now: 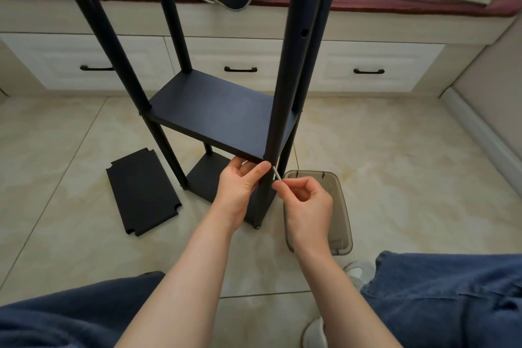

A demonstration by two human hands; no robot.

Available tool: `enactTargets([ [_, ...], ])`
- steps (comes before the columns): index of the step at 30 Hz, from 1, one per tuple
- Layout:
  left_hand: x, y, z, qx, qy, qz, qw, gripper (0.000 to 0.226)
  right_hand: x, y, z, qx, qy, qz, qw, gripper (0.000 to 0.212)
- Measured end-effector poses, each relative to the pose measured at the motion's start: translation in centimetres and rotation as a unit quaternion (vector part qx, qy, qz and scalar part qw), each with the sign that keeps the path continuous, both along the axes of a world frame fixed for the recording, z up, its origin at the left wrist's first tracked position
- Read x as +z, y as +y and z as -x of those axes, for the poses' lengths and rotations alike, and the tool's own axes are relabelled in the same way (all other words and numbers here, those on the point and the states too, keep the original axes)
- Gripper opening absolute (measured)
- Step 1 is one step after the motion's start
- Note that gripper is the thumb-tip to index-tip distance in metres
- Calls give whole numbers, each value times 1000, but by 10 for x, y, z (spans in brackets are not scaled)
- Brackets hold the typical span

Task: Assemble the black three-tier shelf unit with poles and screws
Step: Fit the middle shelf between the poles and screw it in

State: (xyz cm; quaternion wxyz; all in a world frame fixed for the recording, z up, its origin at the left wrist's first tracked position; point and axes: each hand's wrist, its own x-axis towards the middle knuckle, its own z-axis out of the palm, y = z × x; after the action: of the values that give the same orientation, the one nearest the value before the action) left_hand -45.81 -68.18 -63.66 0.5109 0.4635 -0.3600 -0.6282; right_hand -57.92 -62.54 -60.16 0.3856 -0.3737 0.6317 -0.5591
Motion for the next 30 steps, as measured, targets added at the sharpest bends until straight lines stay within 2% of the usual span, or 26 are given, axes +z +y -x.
enactTargets([
  [9,3,1,2,5,5,-9,1000,63,5,-6,-2,9,10,7,1000,13],
  [15,5,2,4,13,1,-11,1000,53,8,-8,-2,24,17,-1,1000,14],
  [20,7,4,4,14,2,-14,1000,58,11,-9,0,32,32,1,999,13],
  [25,7,4,3,13,4,-19,1000,42,13,-12,-1,36,21,-11,999,11],
  [30,10,5,2,4,10,-17,1000,47,14,-13,-1,42,17,-5,999,11],
])
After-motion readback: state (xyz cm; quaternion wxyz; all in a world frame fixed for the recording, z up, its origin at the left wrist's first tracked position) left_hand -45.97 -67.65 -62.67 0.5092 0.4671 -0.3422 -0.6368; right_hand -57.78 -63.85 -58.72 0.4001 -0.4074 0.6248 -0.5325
